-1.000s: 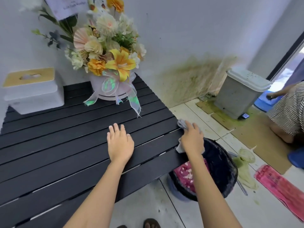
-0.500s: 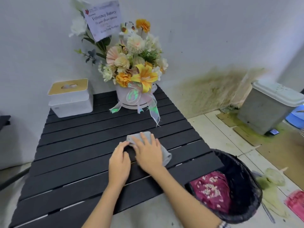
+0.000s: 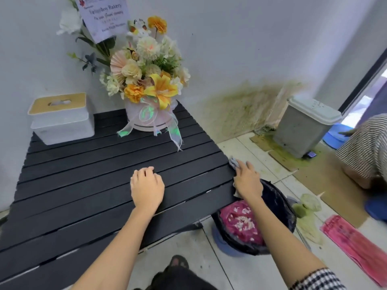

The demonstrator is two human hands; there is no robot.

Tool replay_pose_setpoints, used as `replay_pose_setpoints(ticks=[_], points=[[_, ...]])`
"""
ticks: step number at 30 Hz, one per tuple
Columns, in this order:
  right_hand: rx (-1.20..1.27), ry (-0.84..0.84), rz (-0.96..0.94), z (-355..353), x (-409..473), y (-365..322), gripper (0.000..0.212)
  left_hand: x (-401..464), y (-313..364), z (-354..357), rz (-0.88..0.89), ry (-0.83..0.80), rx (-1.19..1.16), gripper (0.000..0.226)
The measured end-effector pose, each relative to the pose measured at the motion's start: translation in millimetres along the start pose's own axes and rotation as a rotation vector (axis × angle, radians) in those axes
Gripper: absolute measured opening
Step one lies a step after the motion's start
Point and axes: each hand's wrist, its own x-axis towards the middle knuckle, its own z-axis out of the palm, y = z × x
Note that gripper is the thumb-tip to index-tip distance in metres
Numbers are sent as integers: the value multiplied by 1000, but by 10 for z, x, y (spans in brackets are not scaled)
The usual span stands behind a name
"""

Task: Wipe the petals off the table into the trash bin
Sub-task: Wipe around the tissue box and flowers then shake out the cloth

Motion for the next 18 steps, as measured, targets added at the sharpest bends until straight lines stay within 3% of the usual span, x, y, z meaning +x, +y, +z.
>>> replay_pose_setpoints(ticks=[5, 9, 12, 15, 18], points=[[358, 114, 136, -311, 105, 154, 37, 69, 989, 85, 108, -189, -205, 37], [891, 112, 226, -539, -21, 130, 34, -182, 1812, 408, 140, -605, -392, 45], [1162, 125, 273, -662, -25, 204, 29, -299, 2243, 675, -2, -895, -552, 67], [1228, 161, 406, -624, 7, 428, 30, -370, 2392, 922, 9, -1020, -604, 63], [1513, 321, 524, -650, -25, 565, 35, -346, 2414, 1065, 62, -1061, -575, 69]])
